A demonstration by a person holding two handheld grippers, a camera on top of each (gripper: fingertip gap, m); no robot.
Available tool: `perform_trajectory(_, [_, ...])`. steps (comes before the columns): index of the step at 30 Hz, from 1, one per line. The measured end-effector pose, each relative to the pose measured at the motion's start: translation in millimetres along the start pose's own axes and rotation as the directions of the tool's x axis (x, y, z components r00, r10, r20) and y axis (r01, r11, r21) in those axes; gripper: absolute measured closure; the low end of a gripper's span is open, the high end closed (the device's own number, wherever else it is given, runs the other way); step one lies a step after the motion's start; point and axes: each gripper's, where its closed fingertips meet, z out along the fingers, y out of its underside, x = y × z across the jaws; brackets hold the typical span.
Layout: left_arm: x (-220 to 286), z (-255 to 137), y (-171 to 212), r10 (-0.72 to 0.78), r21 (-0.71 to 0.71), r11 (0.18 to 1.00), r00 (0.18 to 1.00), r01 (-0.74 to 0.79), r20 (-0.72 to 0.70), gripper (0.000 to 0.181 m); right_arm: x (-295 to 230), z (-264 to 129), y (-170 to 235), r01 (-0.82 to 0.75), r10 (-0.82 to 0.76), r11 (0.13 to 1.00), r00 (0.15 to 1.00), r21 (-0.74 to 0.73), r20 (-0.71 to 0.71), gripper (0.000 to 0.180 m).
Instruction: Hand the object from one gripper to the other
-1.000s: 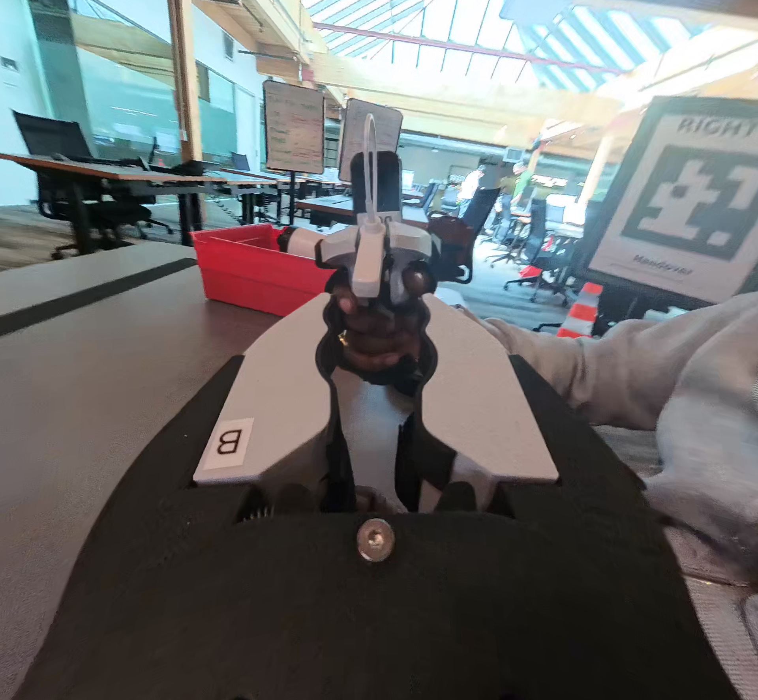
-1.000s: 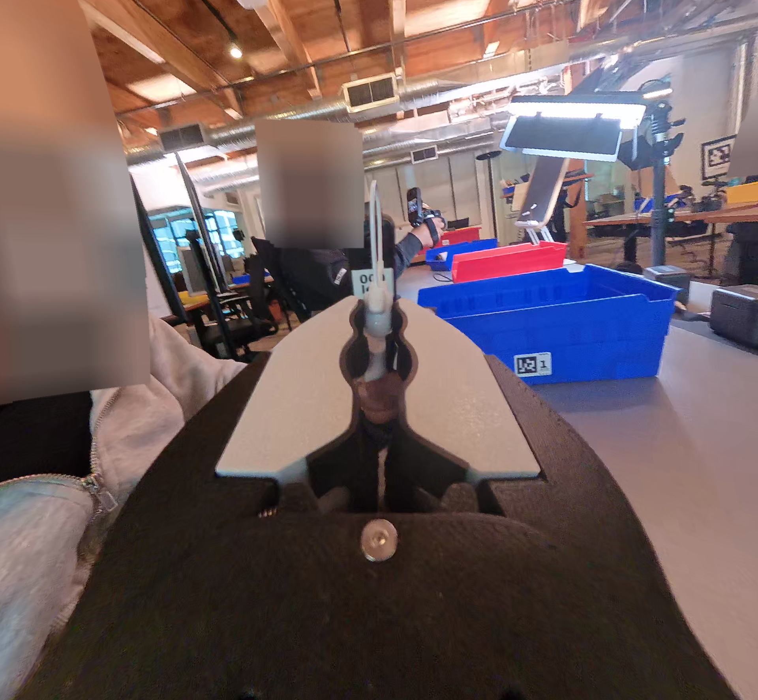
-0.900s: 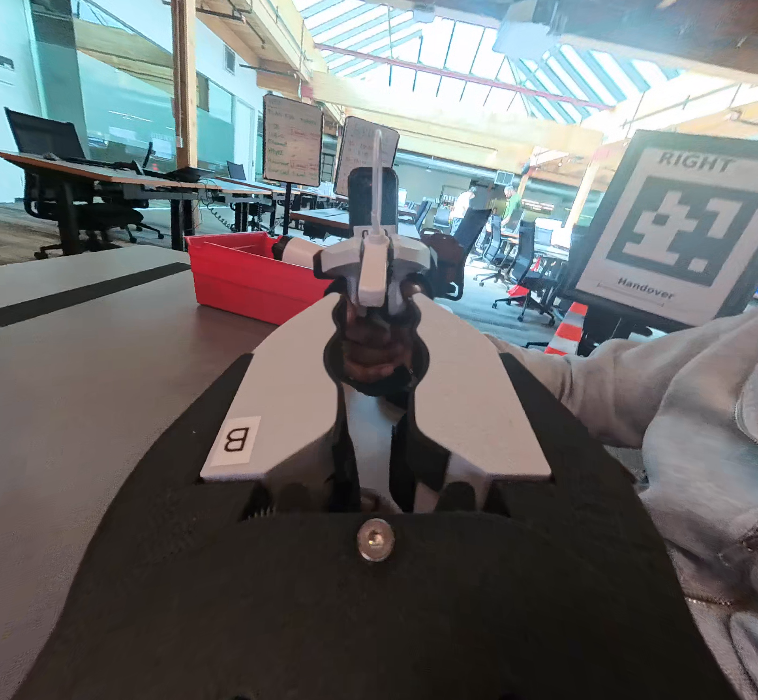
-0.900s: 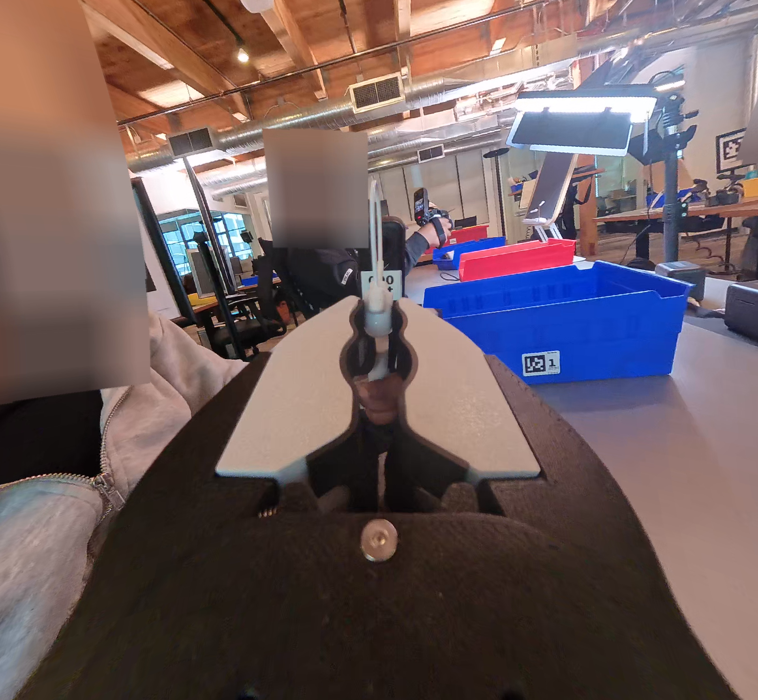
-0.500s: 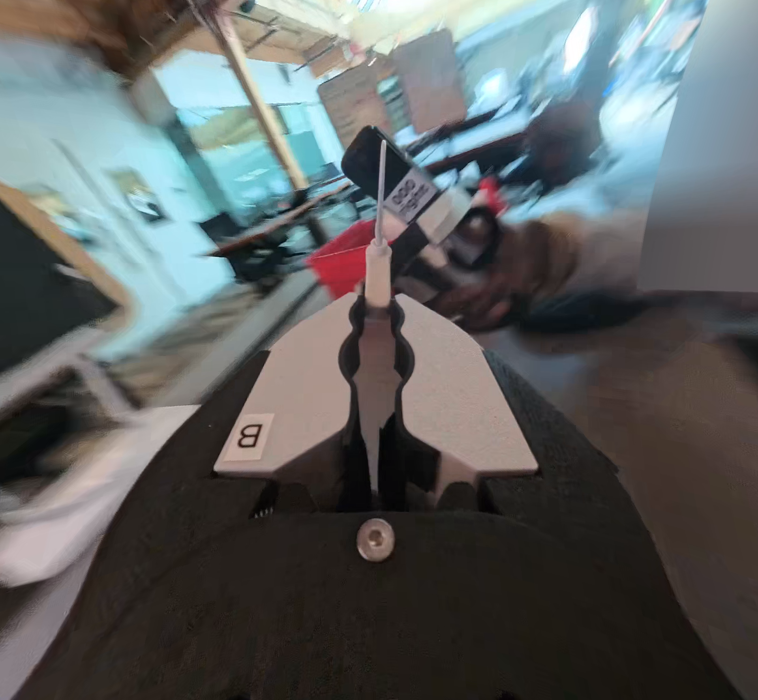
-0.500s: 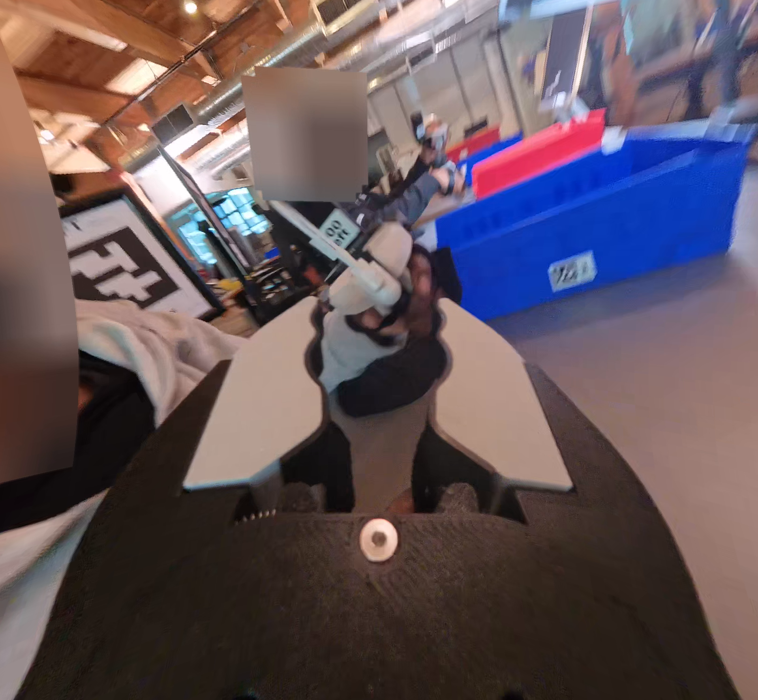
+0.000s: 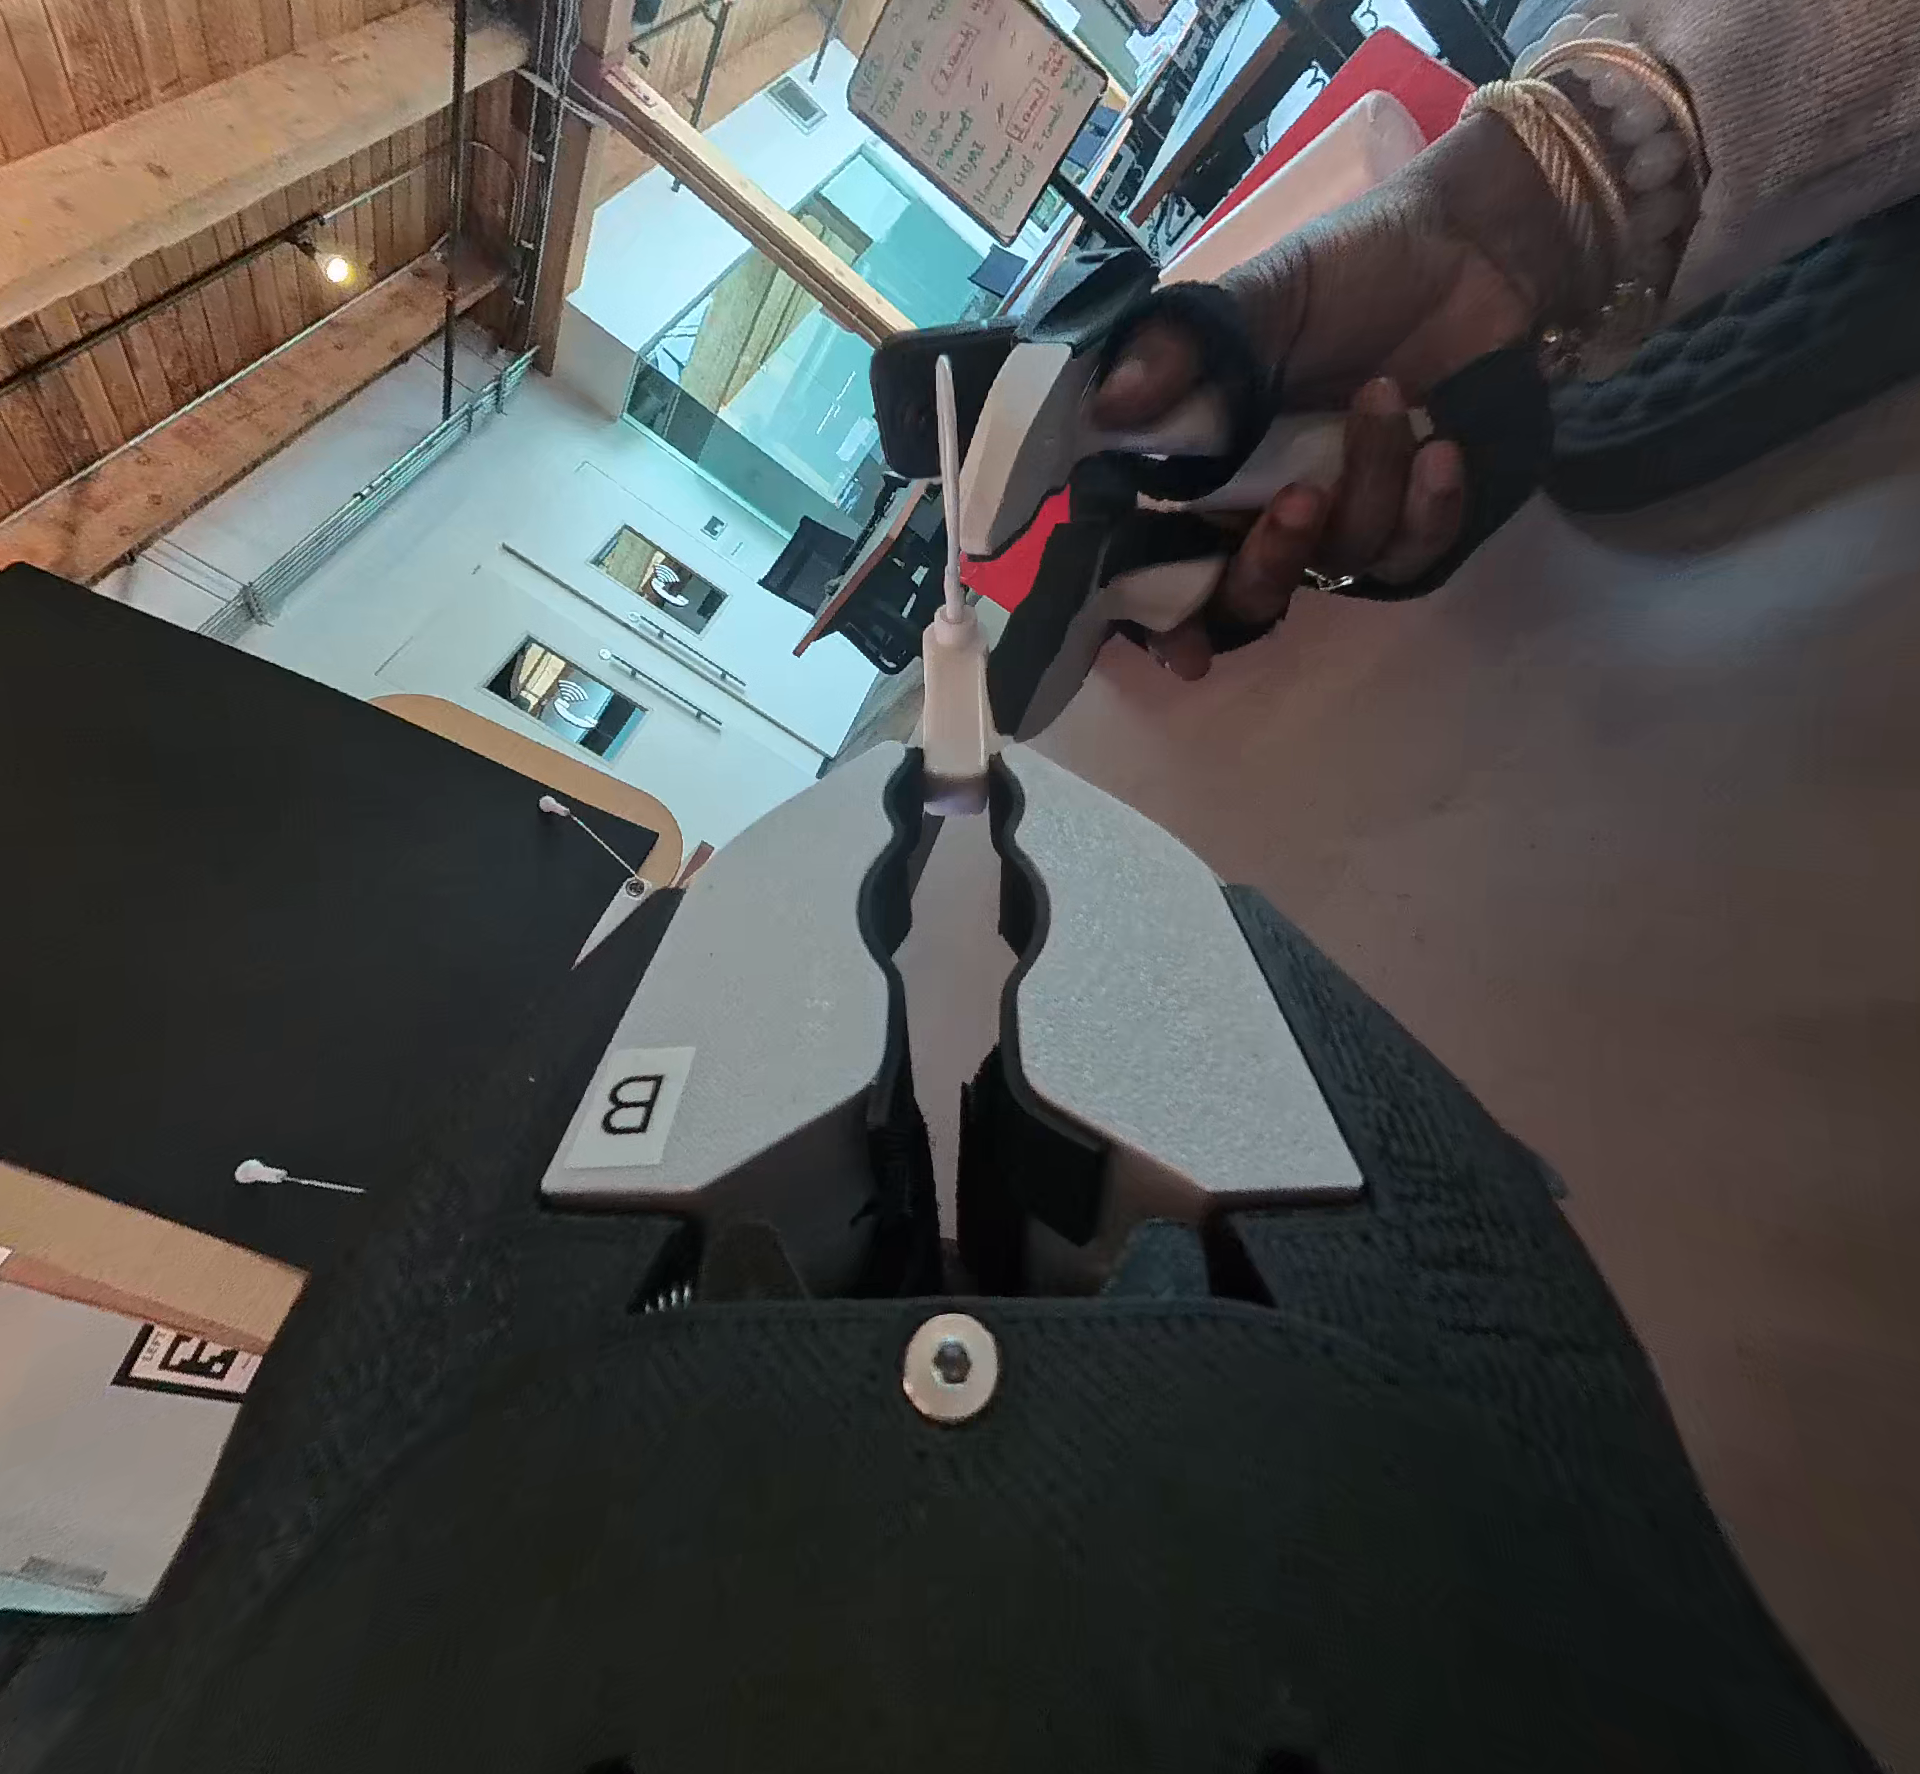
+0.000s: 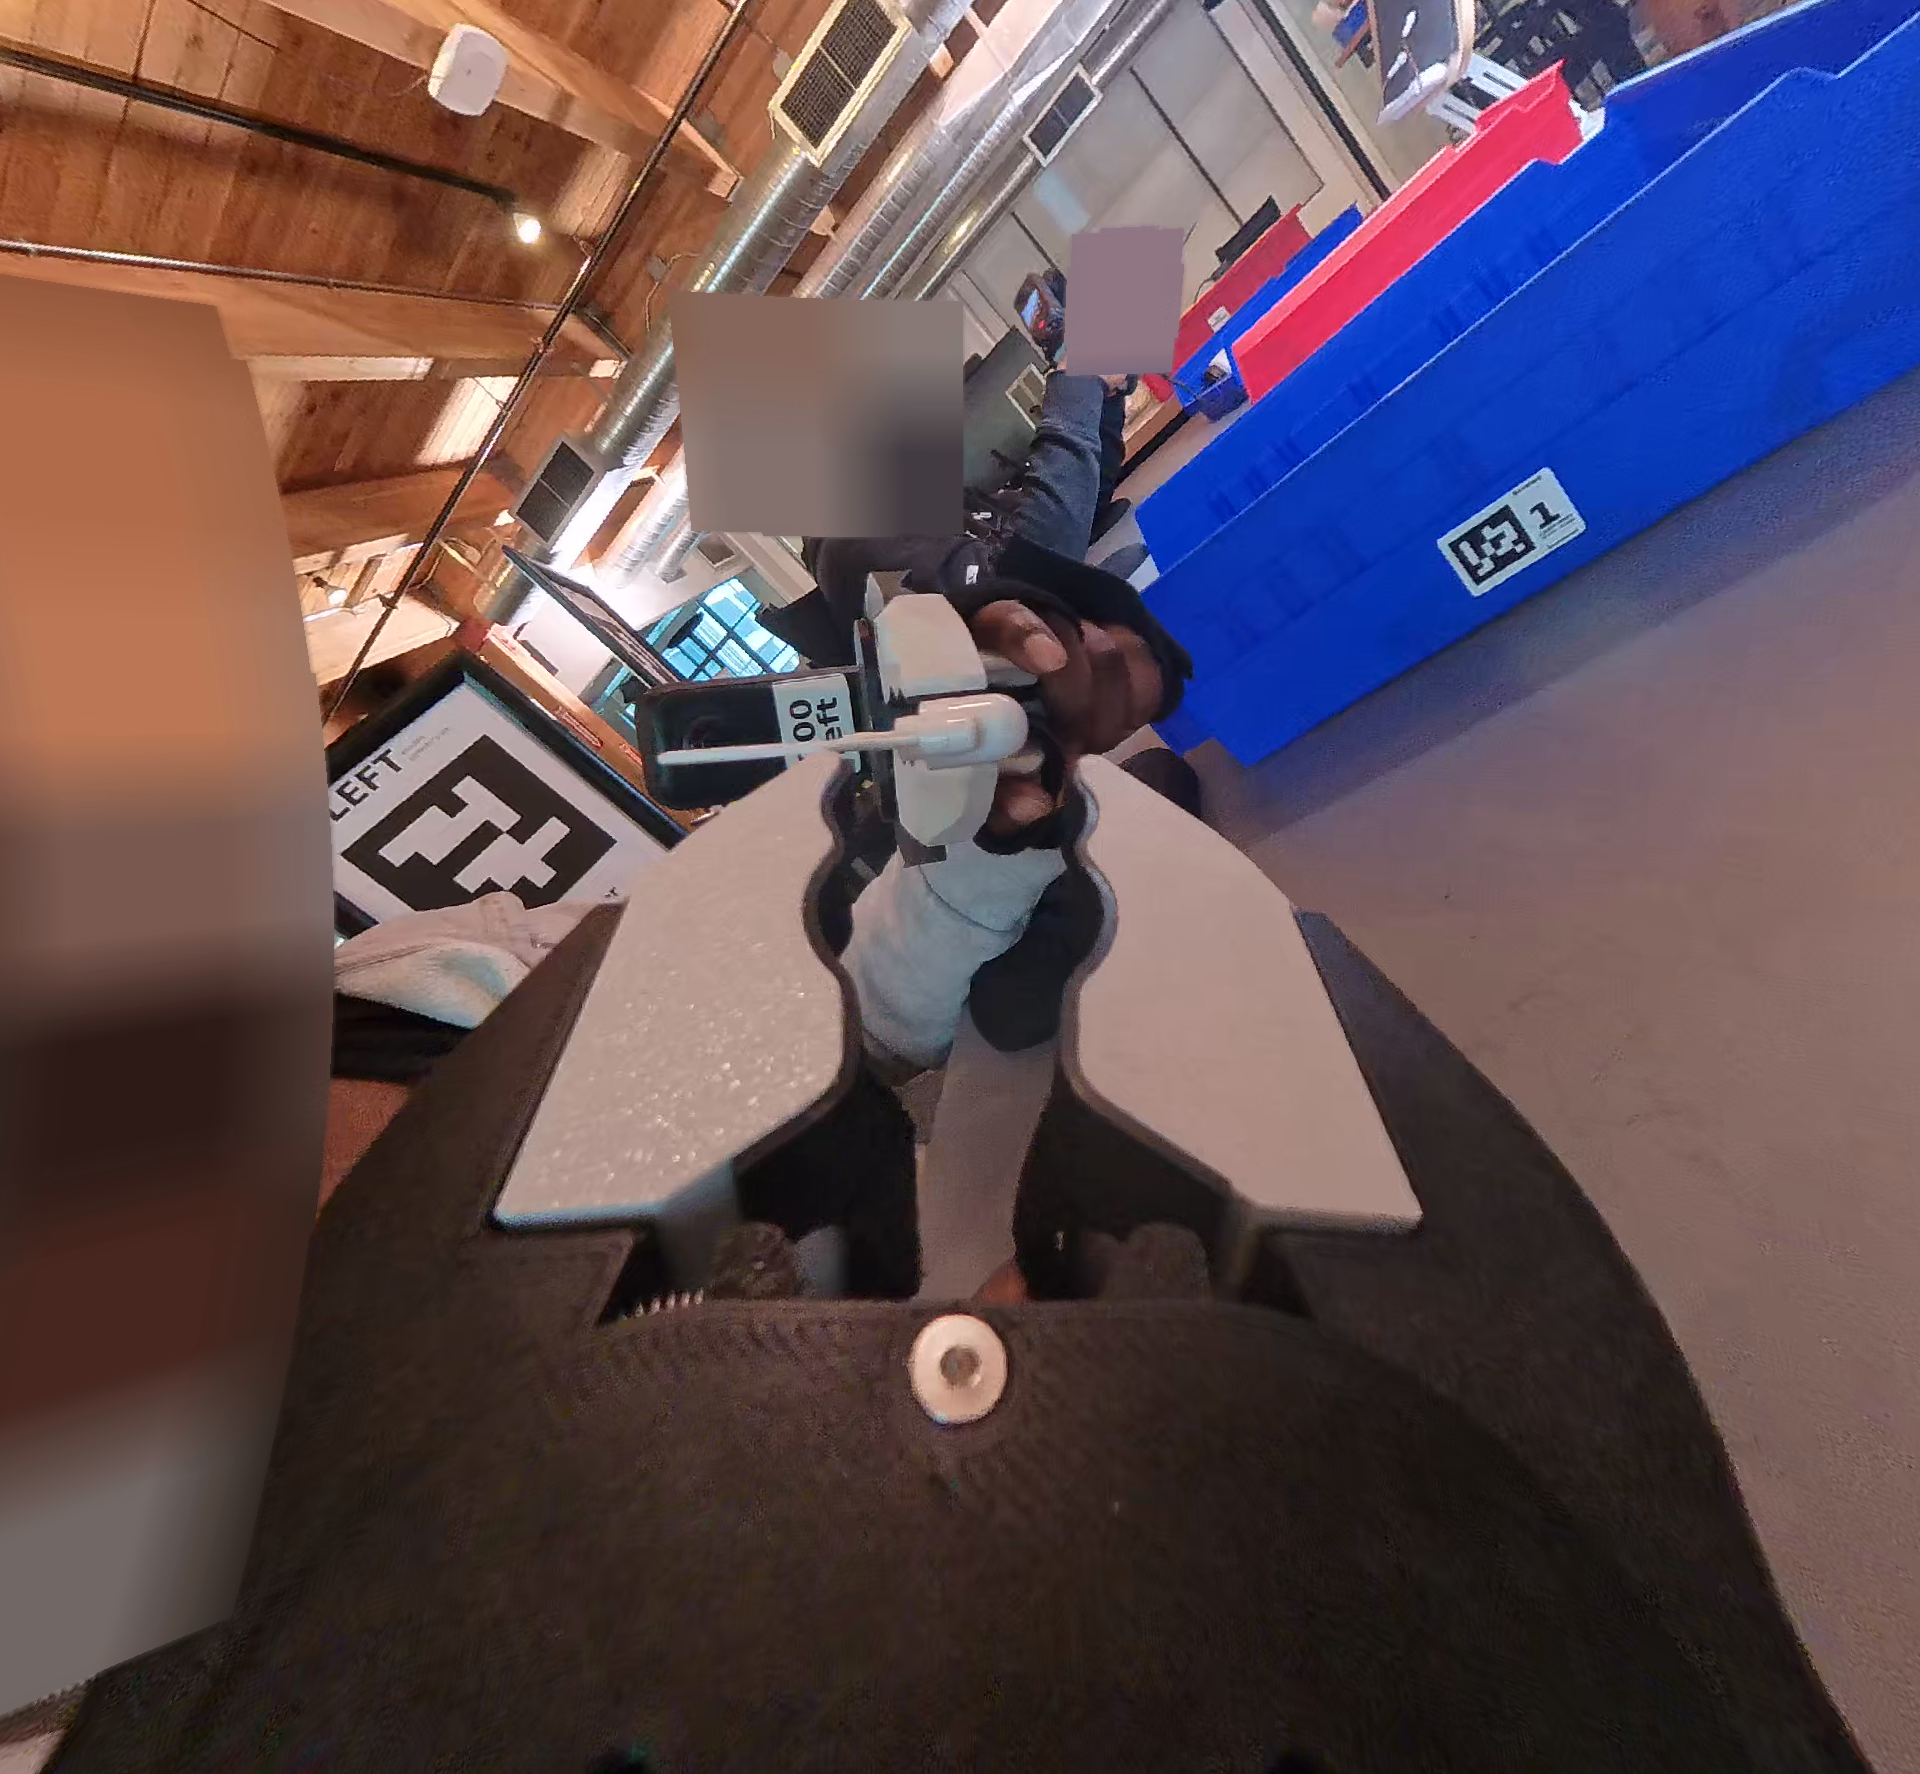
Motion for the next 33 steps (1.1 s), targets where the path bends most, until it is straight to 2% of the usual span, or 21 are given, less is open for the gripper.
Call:
perform_trajectory(1, [0, 0, 0, -0.004, 0.004, 1.0, 1.0, 0.004, -0.001, 0.169, -1, 0, 0, 0.012, -0.012, 1.0, 1.0, 0.0, 0.0, 0.143])
perform_trajectory(5, [-2, -1, -2, -0.068, 0.018, 0.998, 0.998, 0.068, -0.012, 0.169, -6, -1, -5, 0.108, -0.107, 0.994, 0.994, 0.022, -0.011, 0.145])
perform_trajectory(9, [-2, -1, -3, -0.098, 0.032, 0.995, 0.995, 0.099, -0.02, 0.169, -8, -7, -14, 0.128, -0.127, 0.989, 0.992, 0.069, -0.02, 0.149])
perform_trajectory(12, [2, -1, -5, 0.028, 0.028, 0.999, 1.0, -0.028, -0.007, 0.169, -5, -7, -14, 0.071, -0.07, 0.995, 0.997, 0.072, -0.02, 0.148])
perform_trajectory(14, [5, 0, -4, 0.185, -0.004, 0.983, 0.982, -0.185, 0.021, 0.169, -4, -3, -4, 0.015, -0.015, 1.0, 1.0, 0.012, 0.005, 0.143])
perform_trajectory(16, [10, 1, -3, 0.287, -0.026, 0.958, 0.958, -0.286, 0.024, 0.169, -4, 2, 7, -0.014, 0.015, 0.998, 1.0, -0.053, 0.013, 0.147])
perform_trajectory(23, [8, 1, -3, 0.323, -0.023, 0.946, 0.945, -0.322, 0.046, 0.168, -4, 2, 13, -0.005, 0.005, 0.995, 1.0, -0.102, 0.006, 0.162])
perform_trajectory(30, [3, 1, -8, 0.265, -0.006, 0.964, 0.96, -0.265, 0.091, 0.161, -6, 2, 12, 0.09, -0.091, 0.991, 0.996, -0.097, -0.007, 0.167])
perform_trajectory(32, [-2, 1, -13, 0.115, 0.035, 0.992, 0.99, -0.118, 0.086, 0.153, -8, 1, 8, 0.142, -0.143, 0.987, 0.99, -0.076, -0.012, 0.167])
perform_trajectory(33, [-4, 1, -14, -0.015, 0.054, 0.998, 0.998, 0.011, 0.058, 0.149, -10, 1, 4, 0.188, -0.189, 0.981, 0.982, -0.057, -0.01, 0.168])
